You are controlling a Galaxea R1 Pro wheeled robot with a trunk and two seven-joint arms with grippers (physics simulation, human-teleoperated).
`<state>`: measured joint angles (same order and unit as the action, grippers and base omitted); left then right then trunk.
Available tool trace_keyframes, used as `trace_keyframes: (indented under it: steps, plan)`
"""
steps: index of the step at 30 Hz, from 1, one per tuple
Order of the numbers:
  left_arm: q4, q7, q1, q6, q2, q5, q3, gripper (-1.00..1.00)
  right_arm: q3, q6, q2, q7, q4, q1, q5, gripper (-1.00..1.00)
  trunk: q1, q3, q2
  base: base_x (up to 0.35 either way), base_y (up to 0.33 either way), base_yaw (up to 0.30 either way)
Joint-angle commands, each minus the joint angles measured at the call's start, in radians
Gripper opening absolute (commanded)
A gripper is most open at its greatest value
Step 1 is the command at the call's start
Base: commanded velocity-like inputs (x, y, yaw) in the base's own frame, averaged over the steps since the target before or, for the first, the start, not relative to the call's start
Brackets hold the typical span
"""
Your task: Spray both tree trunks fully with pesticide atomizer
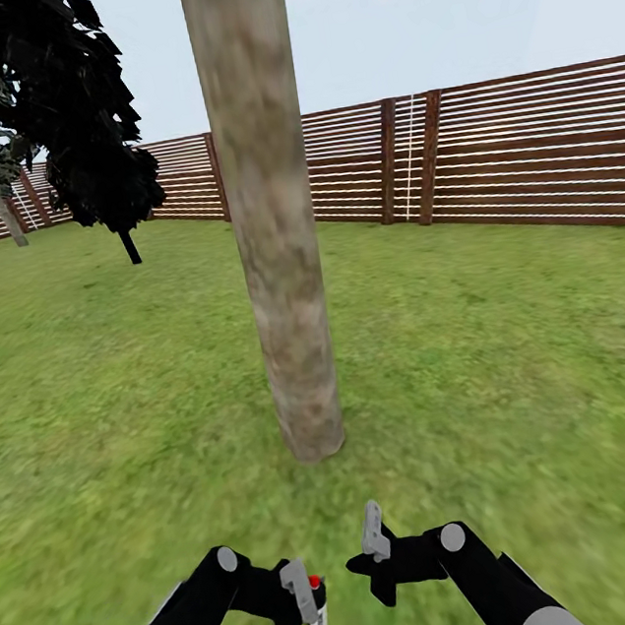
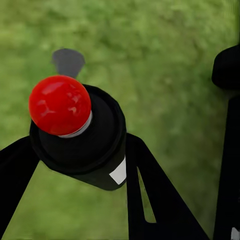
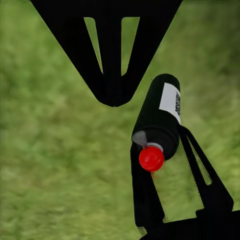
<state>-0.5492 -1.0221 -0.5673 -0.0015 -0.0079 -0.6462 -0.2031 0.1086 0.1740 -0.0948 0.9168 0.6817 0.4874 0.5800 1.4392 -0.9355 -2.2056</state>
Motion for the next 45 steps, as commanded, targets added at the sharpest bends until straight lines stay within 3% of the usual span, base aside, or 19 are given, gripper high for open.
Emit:
trace_keyframes:
  steps: [1, 11, 17, 33, 45]
  plan:
    - [-0.001, -0.003, 0.0, 0.0, -0.005, -0.006, 0.0, -1.0, -0.001, 0.009, 0.0, 0.001, 0.001, 0.0, 0.011, -1.0, 0.0, -0.001, 0.0, 0.0, 0.0, 0.0]
    - [-0.002, 0.006, 0.0, -0.002, -0.028, -0.005, 0.002, -1.0, -0.001, 0.009, 0.0, 0.001, 0.001, 0.0, 0.011, -1.0, 0.0, -0.001, 0.0, 0.0, 0.0, 0.0]
    - [-0.003, 0.008, 0.001, -0.003, -0.057, -0.006, 0.003, -1.0, -0.001, 0.009, -0.001, 0.001, 0.005, 0.0, 0.011, -1.0, 0.0, -0.001, 0.0, 0.0, 0.0, 0.0]
    - [-0.003, 0.043, 0.0, -0.003, -0.081, 0.003, 0.004, -1.0, -0.001, 0.009, -0.001, 0.001, 0.007, 0.0, 0.011, -1.0, 0.0, -0.001, 0.0, 0.0, 0.0, 0.0]
    - [-0.03, 0.042, 0.002, -0.001, -0.081, 0.004, 0.007, -1.0, -0.001, 0.009, 0.0, 0.0, 0.007, 0.0, 0.011, -1.0, 0.0, -0.001, 0.0, 0.0, 0.0, 0.0]
